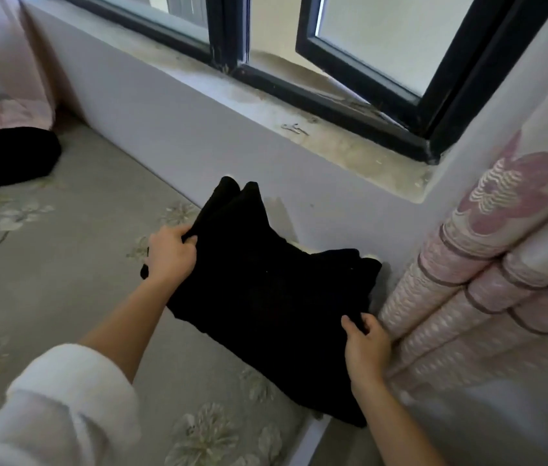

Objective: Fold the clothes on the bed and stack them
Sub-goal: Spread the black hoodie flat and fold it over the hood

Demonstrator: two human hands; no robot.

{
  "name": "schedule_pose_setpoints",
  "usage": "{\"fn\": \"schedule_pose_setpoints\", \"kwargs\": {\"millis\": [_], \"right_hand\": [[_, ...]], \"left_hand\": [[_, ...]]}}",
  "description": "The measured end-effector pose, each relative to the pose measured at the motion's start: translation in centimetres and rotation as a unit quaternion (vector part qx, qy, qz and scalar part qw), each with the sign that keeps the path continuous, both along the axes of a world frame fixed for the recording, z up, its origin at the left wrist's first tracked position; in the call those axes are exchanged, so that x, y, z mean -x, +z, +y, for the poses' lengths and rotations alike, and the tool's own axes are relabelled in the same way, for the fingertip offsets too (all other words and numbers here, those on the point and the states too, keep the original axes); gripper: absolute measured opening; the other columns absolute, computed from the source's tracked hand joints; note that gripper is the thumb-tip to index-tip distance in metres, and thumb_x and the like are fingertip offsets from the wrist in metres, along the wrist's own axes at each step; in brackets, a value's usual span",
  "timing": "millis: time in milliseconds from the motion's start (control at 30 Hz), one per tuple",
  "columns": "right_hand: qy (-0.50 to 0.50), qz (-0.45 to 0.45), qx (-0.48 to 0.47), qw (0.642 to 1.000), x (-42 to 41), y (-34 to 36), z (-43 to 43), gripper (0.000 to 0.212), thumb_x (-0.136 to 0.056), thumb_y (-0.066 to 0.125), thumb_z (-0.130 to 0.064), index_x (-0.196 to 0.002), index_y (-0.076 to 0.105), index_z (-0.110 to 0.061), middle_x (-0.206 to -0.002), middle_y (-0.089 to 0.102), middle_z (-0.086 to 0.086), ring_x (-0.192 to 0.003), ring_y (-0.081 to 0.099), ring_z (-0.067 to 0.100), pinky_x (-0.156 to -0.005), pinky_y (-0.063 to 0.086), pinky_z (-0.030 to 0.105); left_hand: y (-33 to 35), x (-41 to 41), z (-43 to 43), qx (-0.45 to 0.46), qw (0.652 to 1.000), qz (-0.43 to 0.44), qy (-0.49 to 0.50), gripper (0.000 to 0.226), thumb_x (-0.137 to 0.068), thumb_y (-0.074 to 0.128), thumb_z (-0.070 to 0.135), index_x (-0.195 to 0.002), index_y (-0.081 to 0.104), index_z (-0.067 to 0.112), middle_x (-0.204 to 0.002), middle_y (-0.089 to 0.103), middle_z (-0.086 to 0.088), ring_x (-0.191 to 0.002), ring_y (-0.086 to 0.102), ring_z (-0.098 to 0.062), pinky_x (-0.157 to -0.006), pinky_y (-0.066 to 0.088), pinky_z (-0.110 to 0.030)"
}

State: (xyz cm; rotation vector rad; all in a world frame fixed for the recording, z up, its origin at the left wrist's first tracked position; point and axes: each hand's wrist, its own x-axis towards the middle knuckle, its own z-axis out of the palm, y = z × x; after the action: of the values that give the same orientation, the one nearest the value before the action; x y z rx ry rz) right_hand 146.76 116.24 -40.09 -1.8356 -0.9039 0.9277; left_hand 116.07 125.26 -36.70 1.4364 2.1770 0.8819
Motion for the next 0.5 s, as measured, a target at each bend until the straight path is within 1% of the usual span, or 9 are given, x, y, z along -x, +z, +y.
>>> {"fn": "schedule_pose_setpoints", "kwargs": {"millis": [67,100,133,167,233,300,367,433,500], "right_hand": [[-0.013,0.009,0.014,1.000,-0.5,-1.3,1.1,0.014,-0.091,0.061,-0.014,-0.102,0.067,-0.007,-0.099,0.068,0.008,-0.094,0.063,0.025,-0.088,0.053,0.042],[-0.018,0.009,0.028,0.999,-0.8,-2.2,1.5,0.016,-0.091,0.061,-0.014,-0.105,0.066,-0.006,-0.102,0.068,0.010,-0.097,0.063,0.026,-0.090,0.052,0.044],[-0.023,0.003,0.048,0.999,-1.0,-3.2,1.9,0.019,-0.092,0.060,-0.015,-0.108,0.065,-0.006,-0.108,0.067,0.011,-0.101,0.061,0.027,-0.093,0.050,0.045],[-0.025,-0.007,0.075,0.997,-1.2,-4.1,2.1,0.024,-0.092,0.059,-0.014,-0.114,0.063,-0.004,-0.114,0.065,0.013,-0.107,0.059,0.029,-0.097,0.048,0.046],[-0.018,-0.037,0.137,0.990,-1.4,-5.9,2.4,0.036,-0.092,0.056,-0.009,-0.127,0.054,-0.002,-0.128,0.057,0.016,-0.119,0.052,0.032,-0.104,0.042,0.045],[0.020,-0.105,0.186,0.977,-1.2,-6.9,2.5,0.057,-0.089,0.057,-0.007,-0.142,0.037,-0.001,-0.143,0.042,0.017,-0.132,0.039,0.033,-0.111,0.033,0.042],[0.095,-0.211,0.205,0.951,-0.5,-7.4,2.4,0.074,-0.088,0.061,-0.019,-0.149,0.020,-0.007,-0.153,0.025,0.013,-0.139,0.025,0.030,-0.114,0.025,0.042],[0.185,-0.315,0.185,0.912,0.5,-8.0,2.2,0.084,-0.089,0.058,-0.037,-0.152,0.006,-0.018,-0.158,0.006,0.007,-0.144,0.011,0.026,-0.115,0.017,0.044],[0.276,-0.386,0.144,0.868,1.2,-9.2,1.8,0.087,-0.090,0.050,-0.049,-0.152,-0.005,-0.024,-0.160,-0.012,0.003,-0.147,-0.008,0.023,-0.116,0.003,0.045]], "left_hand": [[-0.6,-0.7,2.8,-0.016,1.000,0.010,0.002,0.023,-0.093,0.052,0.013,-0.104,0.071,0.014,-0.078,0.067,-0.003,-0.074,0.061,-0.025,-0.071,0.050,-0.038],[-1.2,-0.9,4.0,-0.029,1.000,0.008,0.004,0.024,-0.094,0.051,0.013,-0.107,0.071,0.013,-0.080,0.067,-0.003,-0.073,0.060,-0.023,-0.068,0.048,-0.034],[-2.1,-1.1,4.9,-0.038,0.999,0.003,0.004,0.025,-0.094,0.050,0.012,-0.111,0.069,0.012,-0.088,0.069,-0.006,-0.078,0.061,-0.024,-0.069,0.046,-0.033],[-3.2,-1.3,5.6,-0.034,0.999,-0.006,-0.005,0.028,-0.096,0.049,0.013,-0.119,0.065,0.012,-0.102,0.069,-0.010,-0.091,0.061,-0.027,-0.076,0.046,-0.034],[-6.1,-1.9,5.9,0.039,0.998,-0.018,-0.049,0.041,-0.099,0.046,0.022,-0.140,0.046,0.016,-0.134,0.053,-0.014,-0.123,0.048,-0.035,-0.097,0.043,-0.046],[-9.2,-3.1,4.7,0.155,0.984,-0.002,-0.088,0.055,-0.099,0.043,0.036,-0.150,0.025,0.022,-0.154,0.027,-0.012,-0.141,0.021,-0.036,-0.111,0.026,-0.055],[-12.0,-4.9,2.5,0.233,0.968,0.025,-0.093,0.061,-0.097,0.039,0.049,-0.151,0.015,0.033,-0.161,0.003,-0.003,-0.146,-0.003,-0.032,-0.115,0.008,-0.058],[-13.8,-6.9,0.3,0.257,0.961,0.041,-0.094,0.063,-0.095,0.034,0.058,-0.150,0.009,0.041,-0.160,-0.012,0.002,-0.145,-0.016,-0.027,-0.113,0.000,-0.060],[-14.8,-8.2,-1.0,0.238,0.965,0.068,-0.088,0.064,-0.094,0.028,0.061,-0.150,0.004,0.042,-0.159,-0.019,0.001,-0.144,-0.022,-0.026,-0.113,-0.003,-0.058]]}}
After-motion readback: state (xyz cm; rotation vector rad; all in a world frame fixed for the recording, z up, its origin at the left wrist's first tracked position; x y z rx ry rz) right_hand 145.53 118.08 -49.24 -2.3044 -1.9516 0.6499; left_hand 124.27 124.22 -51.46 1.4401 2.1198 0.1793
